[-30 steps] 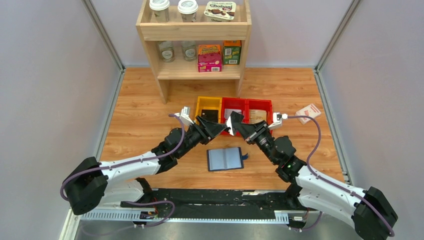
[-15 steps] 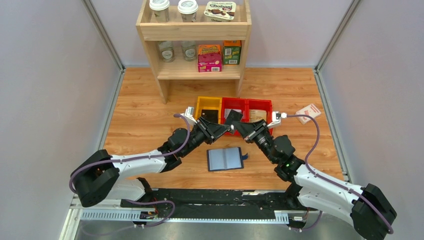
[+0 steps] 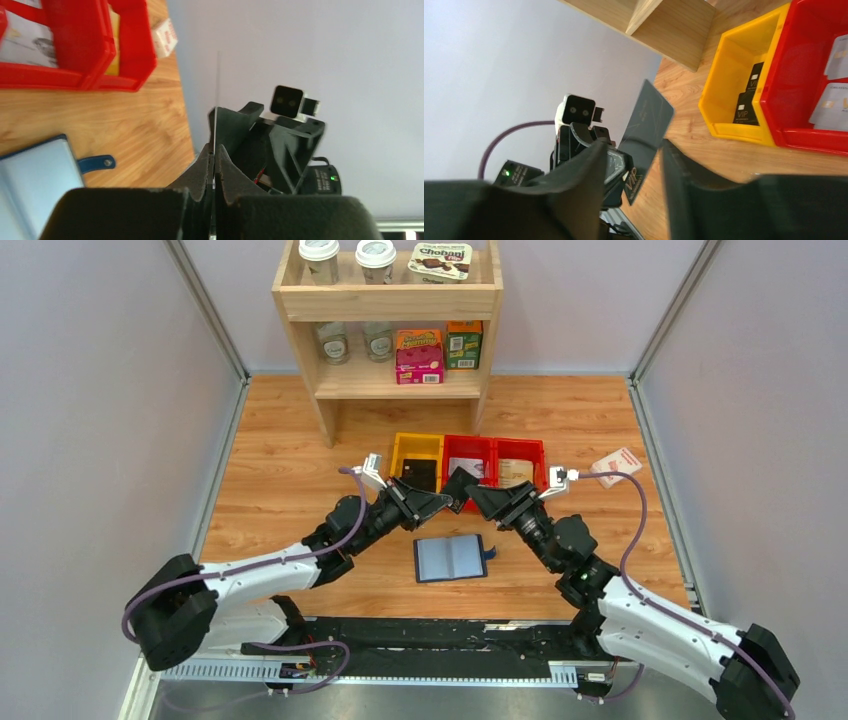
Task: Take the credit cards out of the card holder
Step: Place the credit card in the storage box.
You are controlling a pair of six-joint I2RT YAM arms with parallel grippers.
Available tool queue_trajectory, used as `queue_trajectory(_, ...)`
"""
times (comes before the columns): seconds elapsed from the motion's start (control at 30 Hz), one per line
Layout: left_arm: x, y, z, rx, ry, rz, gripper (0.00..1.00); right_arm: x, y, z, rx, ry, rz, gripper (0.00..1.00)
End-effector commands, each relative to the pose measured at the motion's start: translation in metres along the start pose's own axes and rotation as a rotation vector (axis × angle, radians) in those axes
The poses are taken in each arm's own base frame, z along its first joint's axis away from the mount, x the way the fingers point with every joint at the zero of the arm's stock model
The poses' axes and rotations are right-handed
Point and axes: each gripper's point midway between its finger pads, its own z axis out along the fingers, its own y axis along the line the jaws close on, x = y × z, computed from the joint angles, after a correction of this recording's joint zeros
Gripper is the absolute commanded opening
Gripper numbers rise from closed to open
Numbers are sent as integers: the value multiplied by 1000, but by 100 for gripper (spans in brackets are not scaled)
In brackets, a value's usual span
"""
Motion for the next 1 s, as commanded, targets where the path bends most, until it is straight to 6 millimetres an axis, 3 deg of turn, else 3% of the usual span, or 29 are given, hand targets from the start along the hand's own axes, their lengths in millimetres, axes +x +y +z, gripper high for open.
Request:
queue_trajectory(0.0, -4, 8, -12, -146, 101, 169, 0, -12, -6, -9, 54, -27, -130, 64)
queue_trajectory(0.07, -10, 13, -18, -214, 151, 258, 0, -15, -11, -14, 91, -22, -179, 75)
queue_trajectory(0.1, -16, 30, -26, -296, 184, 314, 0, -18, -13, -17, 112, -19, -202, 81)
queue_trajectory(0.13, -18, 20, -25, -281, 227, 346, 0, -20, -15, -20, 129, -15, -237, 86)
queue_trajectory(0.17, -24, 41, -34, -374, 278, 380, 0, -23, -15, -23, 137, -13, -271, 95)
queue_trajectory(0.2, -33, 31, -33, -358, 295, 403, 0, -24, -16, -27, 148, -3, -305, 100)
queue_trajectory(0.23, -36, 43, -38, -397, 340, 443, 0, -25, -18, -30, 161, 8, -345, 100)
queue_trajectory(0.27, -47, 38, -38, -391, 341, 464, 0, -27, -20, -33, 175, 13, -373, 100)
queue_trajectory(0.47, -87, 52, -46, -511, 489, 680, 0, -31, -32, -56, 222, 59, -506, 100)
queue_trajectory(0.6, -101, 62, -28, -531, 622, 739, 0, -35, -35, -66, 228, 50, -531, 100)
queue_trajectory(0.77, -122, 101, -6, -657, 740, 760, 0, -42, -33, -73, 225, 24, -541, 100)
queue_trajectory(0.97, -125, 130, 10, -695, 865, 758, 1, -45, -35, -78, 232, 9, -536, 100)
